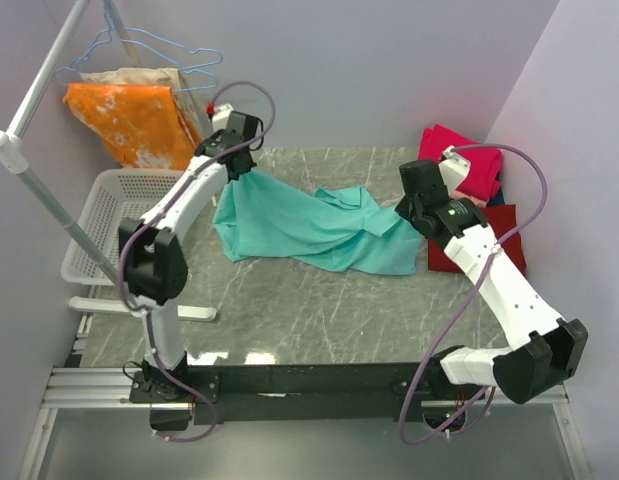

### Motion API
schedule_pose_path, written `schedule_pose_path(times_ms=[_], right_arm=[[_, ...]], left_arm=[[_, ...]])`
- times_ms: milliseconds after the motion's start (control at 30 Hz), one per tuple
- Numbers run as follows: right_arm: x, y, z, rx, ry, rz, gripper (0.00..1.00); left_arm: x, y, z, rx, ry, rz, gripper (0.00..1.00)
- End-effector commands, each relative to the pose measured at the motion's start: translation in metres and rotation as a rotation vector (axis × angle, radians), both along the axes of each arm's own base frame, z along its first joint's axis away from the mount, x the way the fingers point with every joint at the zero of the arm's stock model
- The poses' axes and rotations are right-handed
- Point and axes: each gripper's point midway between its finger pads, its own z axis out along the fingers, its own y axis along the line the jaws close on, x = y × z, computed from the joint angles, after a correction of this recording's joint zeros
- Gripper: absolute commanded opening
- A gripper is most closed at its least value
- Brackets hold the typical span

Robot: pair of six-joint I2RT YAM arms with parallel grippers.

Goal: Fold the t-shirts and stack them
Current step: Flatten the tshirt out

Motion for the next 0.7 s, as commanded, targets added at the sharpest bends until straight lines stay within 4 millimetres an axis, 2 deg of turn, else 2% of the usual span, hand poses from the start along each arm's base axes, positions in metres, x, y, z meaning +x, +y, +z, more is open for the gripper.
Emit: schedule_pose_path(times_ms=[0, 33, 67, 100, 133, 233, 300, 333, 367, 433, 467, 567, 667], right_arm=[[0.010, -0.003, 0.006, -0.005, -0.018, -0.029, 0.00], [0.010, -0.003, 0.005, -0.007, -0.013, -0.027, 0.00], [0.010, -0.003, 0.002, -0.009, -0.006, -0.027, 0.00], [0.010, 0.000, 0.000, -0.007, 0.001, -0.018, 0.00], [0.011, 0.001, -0.001, -0.007, 0.002, -0.013, 0.00], [0.014, 0.004, -0.003, 0.000, 0.010, -0.001, 0.00], [0.016, 0.006, -0.007, 0.003, 0.017, -0.002, 0.00], [0.015, 0.008, -0.010, 0.008, 0.026, 0.007, 0.00], [0.015, 0.008, -0.012, 0.009, 0.029, 0.007, 0.00], [0.015, 0.009, -0.016, 0.012, 0.035, 0.013, 0.00], [0.015, 0.009, -0.017, 0.011, 0.037, 0.011, 0.00], [0.015, 0.010, -0.020, 0.011, 0.046, 0.016, 0.00], [0.016, 0.011, -0.021, 0.008, 0.051, 0.017, 0.00]], left_arm=[[0.001, 0.002, -0.053, 0.063, 0.138, -0.017, 0.06], [0.002, 0.001, -0.059, 0.062, 0.147, -0.020, 0.14], [0.001, 0.003, -0.070, 0.070, 0.172, -0.016, 0.25], [0.000, 0.004, -0.075, 0.075, 0.186, -0.012, 0.57], [-0.001, 0.007, -0.079, 0.075, 0.195, 0.006, 0.71], [-0.011, 0.018, -0.080, 0.084, 0.206, 0.040, 0.76], [-0.020, 0.021, -0.067, 0.069, 0.170, 0.036, 0.76], [-0.026, 0.021, -0.051, 0.048, 0.135, 0.028, 0.76], [-0.034, 0.022, -0.055, 0.045, 0.148, 0.018, 0.74], [-0.045, 0.013, -0.049, 0.001, 0.157, -0.044, 0.71], [-0.052, 0.011, -0.055, -0.008, 0.184, -0.062, 0.66], [-0.076, -0.001, -0.072, -0.056, 0.278, -0.138, 0.59], [-0.097, -0.009, -0.089, -0.102, 0.348, -0.185, 0.59]])
